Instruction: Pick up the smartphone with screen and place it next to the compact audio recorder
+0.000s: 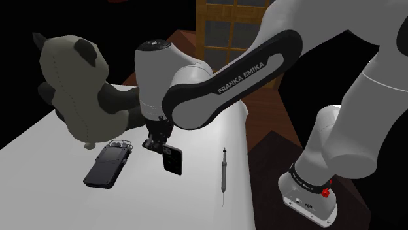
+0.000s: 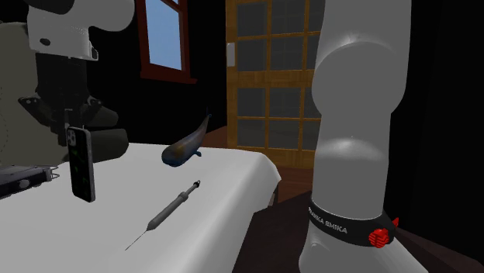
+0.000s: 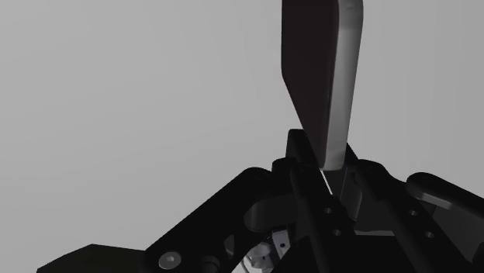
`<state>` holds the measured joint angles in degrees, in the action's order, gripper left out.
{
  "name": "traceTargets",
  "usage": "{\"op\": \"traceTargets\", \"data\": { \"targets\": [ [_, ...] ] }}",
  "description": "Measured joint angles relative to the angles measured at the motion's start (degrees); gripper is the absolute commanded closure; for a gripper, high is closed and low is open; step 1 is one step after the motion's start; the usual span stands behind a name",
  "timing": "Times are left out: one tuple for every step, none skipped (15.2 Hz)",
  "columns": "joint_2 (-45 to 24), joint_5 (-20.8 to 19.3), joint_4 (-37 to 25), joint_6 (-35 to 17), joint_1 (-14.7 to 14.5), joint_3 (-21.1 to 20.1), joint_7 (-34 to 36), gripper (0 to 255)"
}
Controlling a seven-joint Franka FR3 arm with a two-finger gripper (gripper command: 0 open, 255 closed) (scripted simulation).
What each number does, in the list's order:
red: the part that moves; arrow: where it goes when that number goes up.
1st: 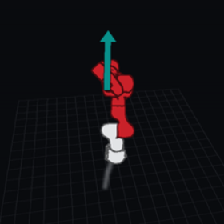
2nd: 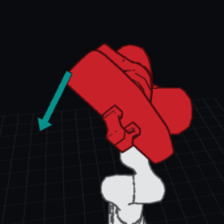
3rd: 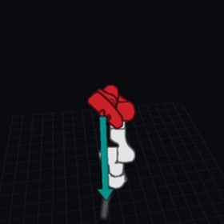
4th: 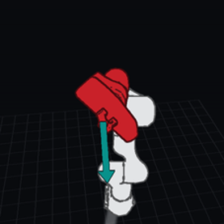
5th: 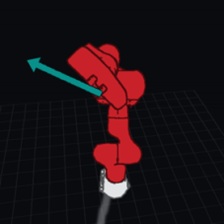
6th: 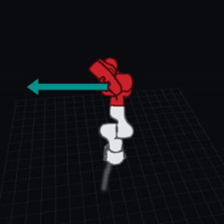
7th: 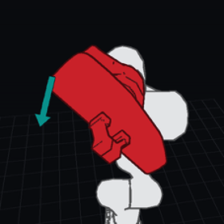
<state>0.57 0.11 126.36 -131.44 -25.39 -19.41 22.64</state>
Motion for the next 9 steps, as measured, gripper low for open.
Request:
{"op": "traceTargets", "data": {
  "targets": [
    [-0.08, -0.03, 0.24, -0.32, 0.0, 0.0, 0.01, 255],
    [-0.12, -0.06, 0.33, -0.47, -0.02, -0.02, 0.07, 255],
    [-0.15, -0.07, 0.39, -0.56, -0.02, -0.03, 0.09, 255],
    [-0.16, -0.08, 0.42, -0.6, -0.03, -0.03, 0.1, 255],
    [-0.16, -0.08, 0.43, -0.62, -0.02, -0.03, 0.1, 255],
    [-0.17, -0.08, 0.43, -0.63, -0.02, -0.03, 0.1, 255],
    [-0.17, -0.08, 0.44, -0.64, -0.02, -0.03, 0.1, 0],
    [-0.17, -0.08, 0.44, -0.64, -0.02, -0.02, 0.1, 0],
    [-0.17, -0.09, 0.43, -0.64, -0.02, -0.02, 0.1, 0]
  ]
}}
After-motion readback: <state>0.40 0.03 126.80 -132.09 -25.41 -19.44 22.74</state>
